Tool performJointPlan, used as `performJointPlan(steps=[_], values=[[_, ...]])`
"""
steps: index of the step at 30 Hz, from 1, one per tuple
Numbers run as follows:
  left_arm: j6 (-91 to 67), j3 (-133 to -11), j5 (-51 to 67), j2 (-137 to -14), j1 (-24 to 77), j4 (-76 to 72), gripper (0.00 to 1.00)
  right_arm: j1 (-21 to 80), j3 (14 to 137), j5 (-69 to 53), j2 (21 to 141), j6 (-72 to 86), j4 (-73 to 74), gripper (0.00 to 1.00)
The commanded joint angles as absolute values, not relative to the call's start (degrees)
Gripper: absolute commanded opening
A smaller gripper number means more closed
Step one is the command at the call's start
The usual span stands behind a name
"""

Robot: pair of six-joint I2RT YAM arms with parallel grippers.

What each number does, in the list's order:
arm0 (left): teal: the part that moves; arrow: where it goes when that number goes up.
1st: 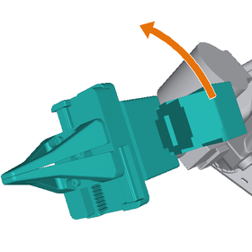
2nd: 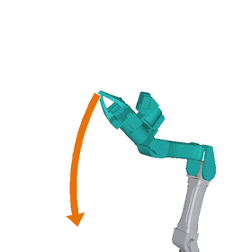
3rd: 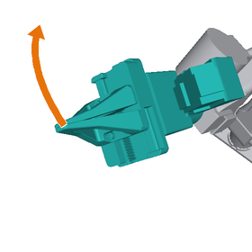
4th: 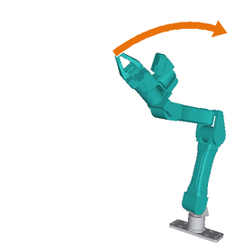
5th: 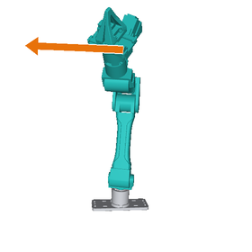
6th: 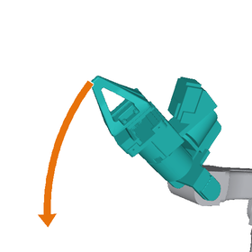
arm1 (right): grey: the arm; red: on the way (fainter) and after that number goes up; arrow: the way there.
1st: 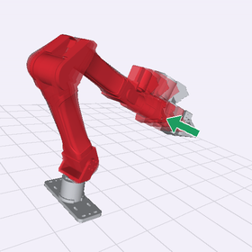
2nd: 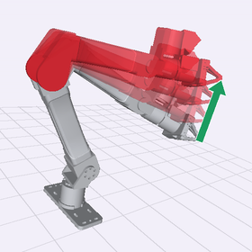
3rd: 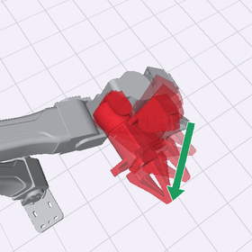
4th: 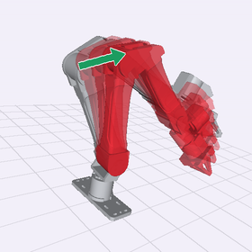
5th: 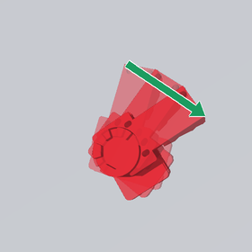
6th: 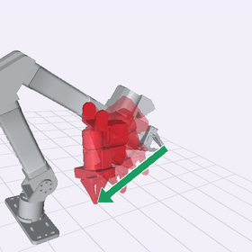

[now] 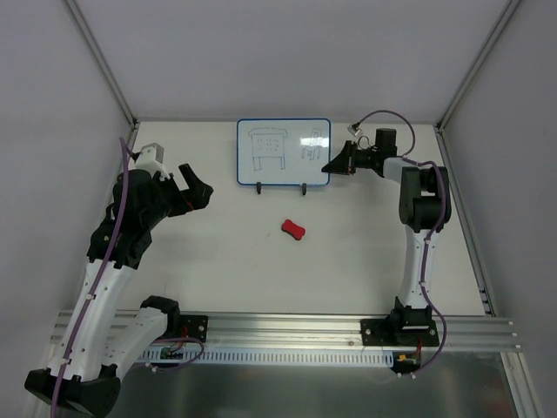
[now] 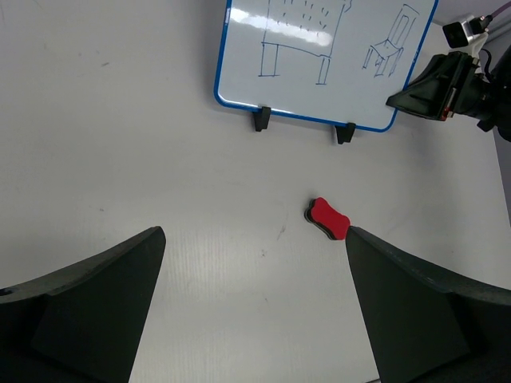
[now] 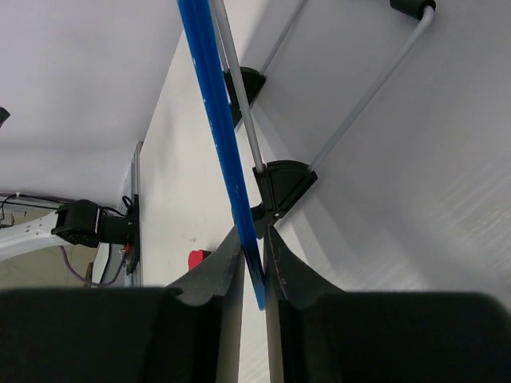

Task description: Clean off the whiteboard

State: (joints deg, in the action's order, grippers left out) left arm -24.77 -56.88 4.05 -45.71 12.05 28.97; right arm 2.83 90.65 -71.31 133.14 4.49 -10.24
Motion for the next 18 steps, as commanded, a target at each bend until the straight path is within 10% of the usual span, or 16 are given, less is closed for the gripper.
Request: performJointPlan(steps=[1, 18], values=[[-26.01, -58.36, 5.80, -45.79, 12.48, 27.51, 0.99, 2.72, 89.91, -74.18, 128.24, 4.83, -12.83, 0.00], [-26.10, -57.66, 6.68, -45.53, 12.48, 27.51, 0.99, 3.43, 90.00, -76.12, 123.92, 10.53, -29.94, 0.00]])
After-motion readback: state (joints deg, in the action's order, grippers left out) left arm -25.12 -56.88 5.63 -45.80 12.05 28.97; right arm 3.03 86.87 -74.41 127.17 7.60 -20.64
